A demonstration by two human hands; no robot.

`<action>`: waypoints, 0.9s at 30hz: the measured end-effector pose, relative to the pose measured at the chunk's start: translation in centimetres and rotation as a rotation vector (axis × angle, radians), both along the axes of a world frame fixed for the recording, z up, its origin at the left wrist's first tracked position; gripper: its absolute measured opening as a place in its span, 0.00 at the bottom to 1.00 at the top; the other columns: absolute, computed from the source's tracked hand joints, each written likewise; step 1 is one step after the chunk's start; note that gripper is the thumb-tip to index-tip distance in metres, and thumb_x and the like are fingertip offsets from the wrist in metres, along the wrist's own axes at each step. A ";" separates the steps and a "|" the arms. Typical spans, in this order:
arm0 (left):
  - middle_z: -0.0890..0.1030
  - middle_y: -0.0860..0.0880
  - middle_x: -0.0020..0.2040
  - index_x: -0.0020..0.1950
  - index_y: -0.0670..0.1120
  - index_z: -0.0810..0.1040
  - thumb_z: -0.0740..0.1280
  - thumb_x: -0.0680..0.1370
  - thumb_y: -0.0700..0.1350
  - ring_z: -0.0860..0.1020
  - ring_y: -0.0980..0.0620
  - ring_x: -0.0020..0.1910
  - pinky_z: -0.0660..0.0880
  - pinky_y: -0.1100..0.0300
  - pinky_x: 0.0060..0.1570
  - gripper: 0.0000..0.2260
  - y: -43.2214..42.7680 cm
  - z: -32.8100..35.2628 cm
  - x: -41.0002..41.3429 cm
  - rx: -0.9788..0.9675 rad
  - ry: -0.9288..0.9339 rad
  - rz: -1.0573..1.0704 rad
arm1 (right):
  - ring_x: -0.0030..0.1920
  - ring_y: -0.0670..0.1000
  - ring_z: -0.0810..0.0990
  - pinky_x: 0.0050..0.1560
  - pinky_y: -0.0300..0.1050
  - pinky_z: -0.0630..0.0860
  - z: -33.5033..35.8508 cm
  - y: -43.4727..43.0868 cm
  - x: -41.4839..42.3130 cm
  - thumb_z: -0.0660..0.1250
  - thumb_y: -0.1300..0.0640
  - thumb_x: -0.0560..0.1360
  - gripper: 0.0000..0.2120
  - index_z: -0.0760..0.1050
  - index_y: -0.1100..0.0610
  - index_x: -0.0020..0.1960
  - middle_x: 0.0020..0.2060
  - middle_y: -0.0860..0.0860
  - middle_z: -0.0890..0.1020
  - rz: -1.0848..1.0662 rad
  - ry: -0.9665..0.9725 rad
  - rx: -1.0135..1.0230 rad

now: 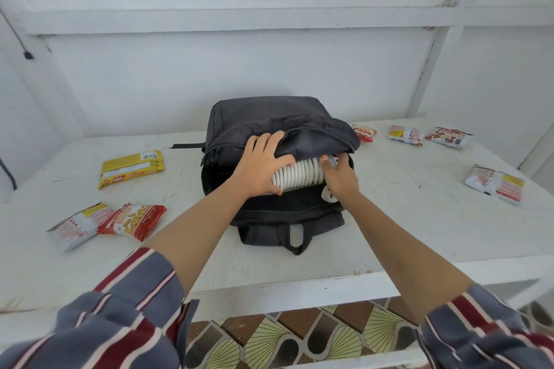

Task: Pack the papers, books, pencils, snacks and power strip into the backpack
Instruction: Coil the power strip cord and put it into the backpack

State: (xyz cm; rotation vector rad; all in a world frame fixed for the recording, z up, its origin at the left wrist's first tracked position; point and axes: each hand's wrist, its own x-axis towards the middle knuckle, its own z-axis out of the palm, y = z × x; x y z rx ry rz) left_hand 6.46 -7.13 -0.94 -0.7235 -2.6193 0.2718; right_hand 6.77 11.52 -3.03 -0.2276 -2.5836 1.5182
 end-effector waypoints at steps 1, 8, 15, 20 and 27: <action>0.57 0.41 0.74 0.62 0.55 0.72 0.73 0.65 0.60 0.59 0.40 0.70 0.54 0.45 0.68 0.28 0.0 0.1 0.1 -0.004 0.003 0.001 | 0.62 0.59 0.72 0.57 0.48 0.67 0.1 -0.1 0.0 0.55 0.49 0.80 0.23 0.58 0.58 0.71 0.63 0.58 0.73 -0.007 0.012 -0.041; 0.54 0.42 0.75 0.64 0.56 0.69 0.71 0.67 0.61 0.56 0.41 0.71 0.52 0.45 0.69 0.29 0.2 0.3 -0.1 -0.035 -0.004 0.031 | 0.56 0.55 0.73 0.53 0.43 0.67 -0.1 -0.7 -0.4 0.59 0.50 0.79 0.23 0.60 0.58 0.70 0.61 0.58 0.74 -0.063 0.062 -0.180; 0.56 0.42 0.74 0.62 0.55 0.71 0.73 0.65 0.60 0.58 0.40 0.71 0.53 0.45 0.68 0.28 0.3 0.2 -0.1 0.012 -0.017 0.032 | 0.55 0.49 0.69 0.51 0.41 0.70 -0.2 0.9 -0.5 0.66 0.56 0.76 0.34 0.51 0.55 0.75 0.68 0.54 0.66 0.089 -0.072 -0.348; 0.58 0.42 0.74 0.60 0.55 0.73 0.74 0.64 0.59 0.59 0.40 0.70 0.53 0.45 0.67 0.27 0.3 0.1 0.0 0.040 -0.012 0.021 | 0.64 0.56 0.71 0.62 0.50 0.71 -1.4 2.1 -0.6 0.74 0.65 0.66 0.43 0.53 0.57 0.73 0.66 0.57 0.69 0.135 -0.115 -0.306; 0.60 0.41 0.73 0.58 0.55 0.75 0.76 0.62 0.58 0.61 0.38 0.69 0.54 0.44 0.67 0.27 0.0 0.0 -0.2 0.095 -0.010 0.012 | 0.60 0.51 0.73 0.57 0.44 0.73 -1.7 2.7 -0.4 0.74 0.67 0.67 0.41 0.55 0.55 0.72 0.60 0.51 0.71 0.281 -0.046 -0.261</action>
